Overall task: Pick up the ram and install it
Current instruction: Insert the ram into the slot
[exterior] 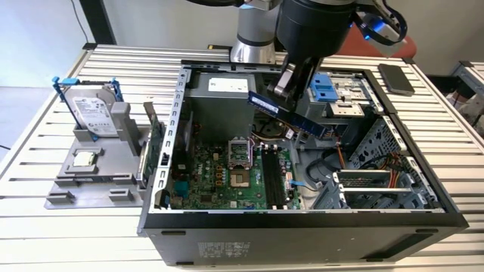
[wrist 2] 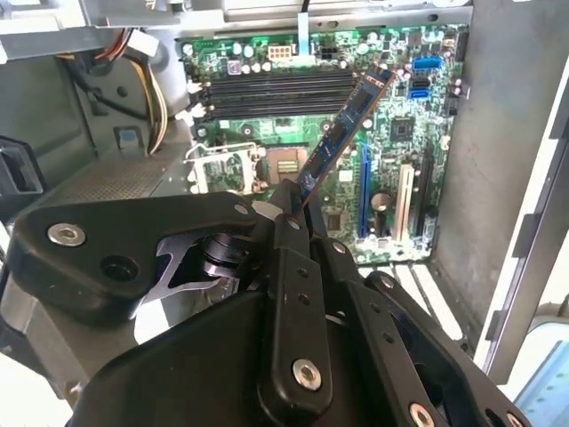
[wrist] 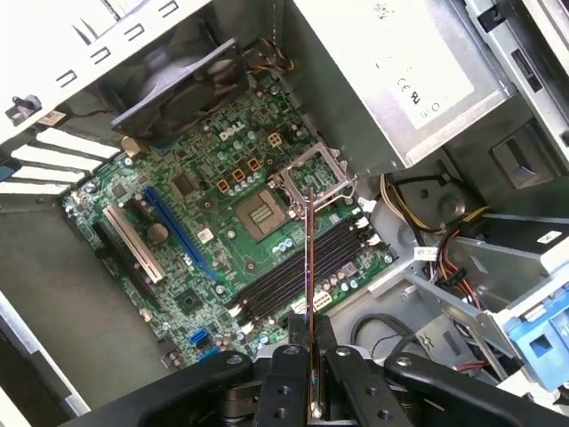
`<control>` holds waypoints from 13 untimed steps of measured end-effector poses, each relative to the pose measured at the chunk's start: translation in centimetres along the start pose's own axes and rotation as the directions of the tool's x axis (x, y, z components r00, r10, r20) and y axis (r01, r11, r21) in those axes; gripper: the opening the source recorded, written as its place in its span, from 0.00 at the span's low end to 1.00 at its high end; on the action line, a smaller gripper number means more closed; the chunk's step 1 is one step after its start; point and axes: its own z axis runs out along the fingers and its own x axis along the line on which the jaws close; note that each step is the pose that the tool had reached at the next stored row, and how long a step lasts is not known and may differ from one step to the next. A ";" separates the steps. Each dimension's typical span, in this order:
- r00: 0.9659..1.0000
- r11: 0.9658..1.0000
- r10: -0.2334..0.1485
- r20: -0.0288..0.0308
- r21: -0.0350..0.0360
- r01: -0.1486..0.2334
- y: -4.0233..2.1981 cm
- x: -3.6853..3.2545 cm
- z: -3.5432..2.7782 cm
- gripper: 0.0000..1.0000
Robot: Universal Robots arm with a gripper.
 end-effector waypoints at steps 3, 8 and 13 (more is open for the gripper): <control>1.000 1.000 0.026 0.000 0.001 -0.026 0.00 0.00 0.00 0.00; 0.998 0.998 0.068 0.001 0.002 -0.068 0.00 0.00 0.00 0.00; 0.994 0.994 0.109 0.002 0.003 -0.109 0.00 0.00 0.00 0.00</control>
